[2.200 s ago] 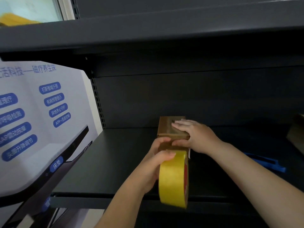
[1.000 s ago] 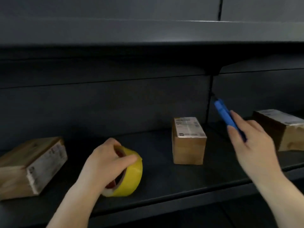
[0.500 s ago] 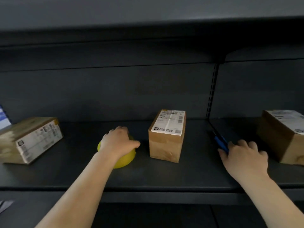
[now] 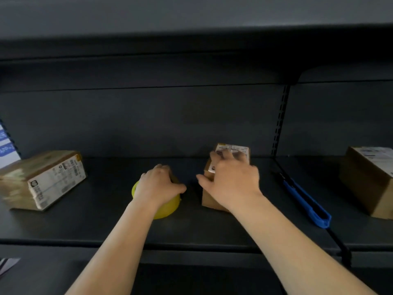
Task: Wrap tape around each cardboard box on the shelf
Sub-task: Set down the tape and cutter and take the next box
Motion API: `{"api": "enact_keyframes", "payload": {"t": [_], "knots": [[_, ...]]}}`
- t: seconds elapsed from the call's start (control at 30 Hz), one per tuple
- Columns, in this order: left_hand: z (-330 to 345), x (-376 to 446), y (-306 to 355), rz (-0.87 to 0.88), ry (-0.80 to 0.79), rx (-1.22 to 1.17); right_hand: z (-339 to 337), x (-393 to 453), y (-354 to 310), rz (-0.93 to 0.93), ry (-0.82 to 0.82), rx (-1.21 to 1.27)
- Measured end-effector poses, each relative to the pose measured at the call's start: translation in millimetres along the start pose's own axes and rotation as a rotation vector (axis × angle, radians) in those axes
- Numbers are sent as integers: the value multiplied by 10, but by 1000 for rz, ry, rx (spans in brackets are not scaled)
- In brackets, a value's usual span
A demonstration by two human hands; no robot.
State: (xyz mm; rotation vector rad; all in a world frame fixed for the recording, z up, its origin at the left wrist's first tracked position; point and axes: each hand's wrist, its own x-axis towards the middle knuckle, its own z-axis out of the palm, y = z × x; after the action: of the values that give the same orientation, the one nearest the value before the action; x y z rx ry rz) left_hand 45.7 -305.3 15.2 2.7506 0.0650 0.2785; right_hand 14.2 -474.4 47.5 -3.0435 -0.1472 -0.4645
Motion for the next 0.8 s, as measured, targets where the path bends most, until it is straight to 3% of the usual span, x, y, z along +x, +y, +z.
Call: {"api": "enact_keyframes", "payload": {"t": [0.33, 0.5, 0.8], "knots": [[30, 17, -29, 63, 16, -40, -6, -348, 591, 70, 203, 450], [30, 26, -34, 57, 7, -23, 65, -392, 651, 175, 145, 840], [14, 12, -27, 46, 1, 10, 227, -530, 623, 307, 71, 1212]]}}
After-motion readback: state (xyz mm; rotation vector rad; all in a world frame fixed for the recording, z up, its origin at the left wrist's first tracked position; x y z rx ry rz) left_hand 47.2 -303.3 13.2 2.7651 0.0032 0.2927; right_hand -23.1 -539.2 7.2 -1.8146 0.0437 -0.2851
